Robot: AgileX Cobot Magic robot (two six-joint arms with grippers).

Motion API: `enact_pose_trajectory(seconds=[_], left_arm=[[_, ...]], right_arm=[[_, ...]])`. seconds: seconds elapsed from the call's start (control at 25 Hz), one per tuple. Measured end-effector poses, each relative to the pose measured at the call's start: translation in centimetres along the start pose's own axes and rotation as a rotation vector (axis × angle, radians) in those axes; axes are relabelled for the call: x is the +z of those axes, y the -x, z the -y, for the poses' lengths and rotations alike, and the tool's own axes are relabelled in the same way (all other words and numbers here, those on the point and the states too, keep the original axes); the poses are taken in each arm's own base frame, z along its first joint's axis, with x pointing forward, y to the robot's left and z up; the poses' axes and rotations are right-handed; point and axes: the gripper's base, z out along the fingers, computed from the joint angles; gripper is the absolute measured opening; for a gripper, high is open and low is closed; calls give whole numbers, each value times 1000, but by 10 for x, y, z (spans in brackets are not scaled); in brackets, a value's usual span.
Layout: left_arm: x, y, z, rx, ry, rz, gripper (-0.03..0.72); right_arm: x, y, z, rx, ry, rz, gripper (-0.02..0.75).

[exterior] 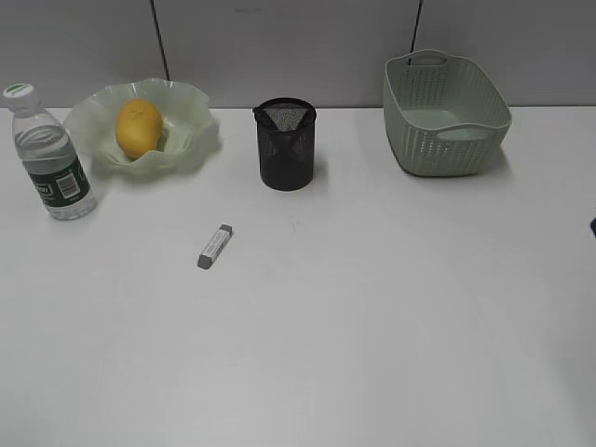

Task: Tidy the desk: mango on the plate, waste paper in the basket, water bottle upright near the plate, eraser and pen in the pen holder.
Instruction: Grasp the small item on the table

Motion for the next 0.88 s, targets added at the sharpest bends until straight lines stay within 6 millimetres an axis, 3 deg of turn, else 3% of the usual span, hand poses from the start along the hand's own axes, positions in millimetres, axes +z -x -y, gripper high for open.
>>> enact_pose_trajectory(seconds=[0.28, 0.52, 0.88], left_arm=[[0, 0, 0, 0, 0, 0, 470], [0, 0, 0, 0, 0, 0, 470], [1, 1, 0, 5, 0, -6, 454]], right_arm=[[-40, -59, -6, 5, -11, 226, 573], [-58, -106, -9, 21, -13, 407, 573], [-68, -147, -10, 5, -40, 480, 562]])
